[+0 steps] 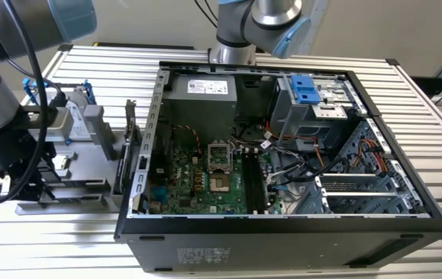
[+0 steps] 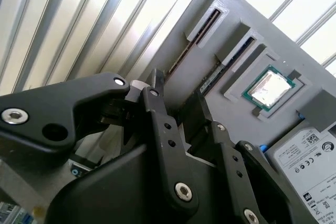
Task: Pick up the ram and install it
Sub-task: 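Pick up the ram and move it above insertion slot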
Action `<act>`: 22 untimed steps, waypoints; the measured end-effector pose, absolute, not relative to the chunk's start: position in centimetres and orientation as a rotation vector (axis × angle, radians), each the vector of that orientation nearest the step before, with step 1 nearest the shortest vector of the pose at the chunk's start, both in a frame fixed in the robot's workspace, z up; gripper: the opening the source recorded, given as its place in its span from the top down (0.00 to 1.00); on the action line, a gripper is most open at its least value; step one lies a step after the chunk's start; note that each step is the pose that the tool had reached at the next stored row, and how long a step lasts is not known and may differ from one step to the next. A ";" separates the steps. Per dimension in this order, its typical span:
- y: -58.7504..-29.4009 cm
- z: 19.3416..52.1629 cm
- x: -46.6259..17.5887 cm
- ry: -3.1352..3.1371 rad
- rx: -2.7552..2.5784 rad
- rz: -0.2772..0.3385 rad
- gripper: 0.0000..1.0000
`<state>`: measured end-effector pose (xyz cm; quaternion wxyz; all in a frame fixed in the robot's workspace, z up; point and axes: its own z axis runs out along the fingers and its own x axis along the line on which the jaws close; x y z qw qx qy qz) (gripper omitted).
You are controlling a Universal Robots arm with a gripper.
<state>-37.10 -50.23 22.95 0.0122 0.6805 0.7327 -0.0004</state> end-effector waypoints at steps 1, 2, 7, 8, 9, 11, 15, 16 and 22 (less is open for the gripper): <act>-50.2 22.9 -37.1 2.284 2.121 -0.001 0.00; -50.2 22.8 -37.1 2.284 2.121 -0.001 0.00; -50.2 22.5 -37.1 2.279 2.127 -0.002 0.00; -50.2 22.4 -37.1 2.279 2.127 -0.002 0.00; -50.2 22.4 -37.1 2.279 2.127 -0.002 0.00; -50.2 22.3 -37.1 2.278 2.127 -0.001 0.00; -50.2 22.0 -37.1 2.278 2.127 -0.002 0.00; -50.2 21.9 -37.1 2.278 2.127 -0.002 0.00; -50.2 21.3 -37.1 2.278 2.127 -0.002 0.00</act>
